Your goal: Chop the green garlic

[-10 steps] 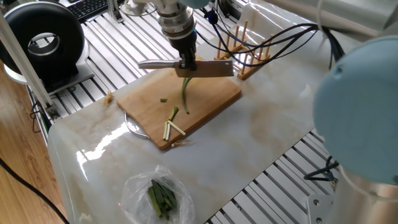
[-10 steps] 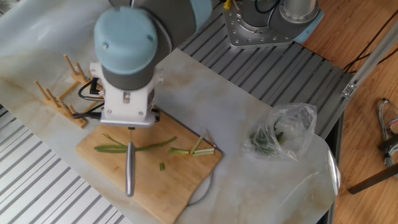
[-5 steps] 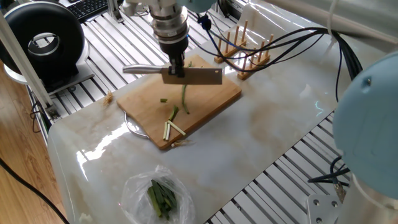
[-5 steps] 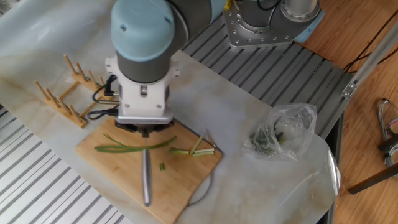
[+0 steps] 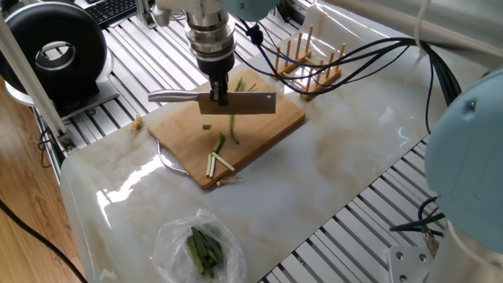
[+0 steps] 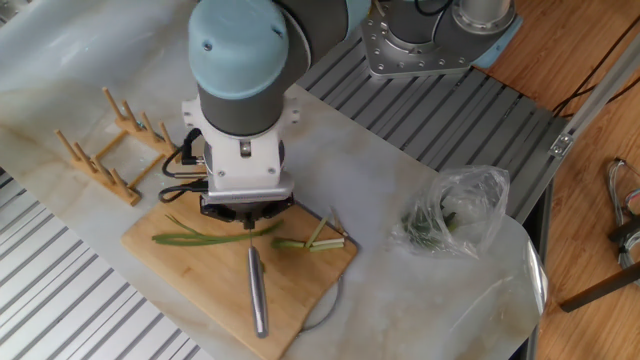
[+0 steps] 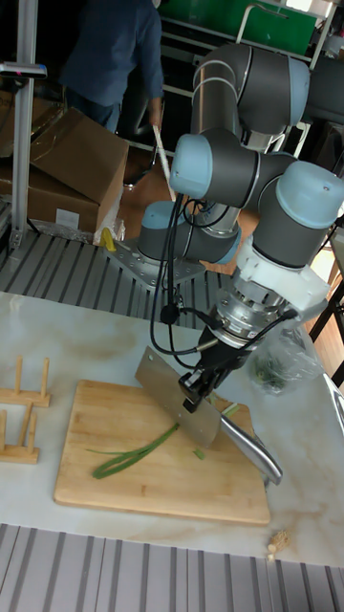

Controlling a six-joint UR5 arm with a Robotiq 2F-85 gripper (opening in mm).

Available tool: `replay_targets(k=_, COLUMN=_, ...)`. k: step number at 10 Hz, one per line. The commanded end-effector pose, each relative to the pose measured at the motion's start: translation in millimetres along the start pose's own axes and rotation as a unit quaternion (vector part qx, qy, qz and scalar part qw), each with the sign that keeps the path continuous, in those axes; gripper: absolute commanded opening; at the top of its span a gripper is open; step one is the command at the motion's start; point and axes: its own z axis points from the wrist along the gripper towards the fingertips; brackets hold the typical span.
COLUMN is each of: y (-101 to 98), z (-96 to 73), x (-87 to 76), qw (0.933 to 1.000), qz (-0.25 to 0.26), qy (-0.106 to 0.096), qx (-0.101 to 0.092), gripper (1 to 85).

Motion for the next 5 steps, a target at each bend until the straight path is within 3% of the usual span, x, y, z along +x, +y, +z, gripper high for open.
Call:
replay_targets(k=1, y=3.8, z=-7.2, x=-4.1, qw=0.9995, qz=-0.018, qy=-0.018, qx=-0.016, gripper=1.3)
replay_targets(k=2, y=0.6, z=-8.8, x=-2.5, qw=0.9993, qz=-0.019, qy=-0.023, qx=-0.022, gripper=1.3)
replay_targets(k=5, y=-8.8, z=9.7, x=9.1, qw=0.9982, qz=0.000, qy=-0.046, qx=-0.040, gripper=1.3)
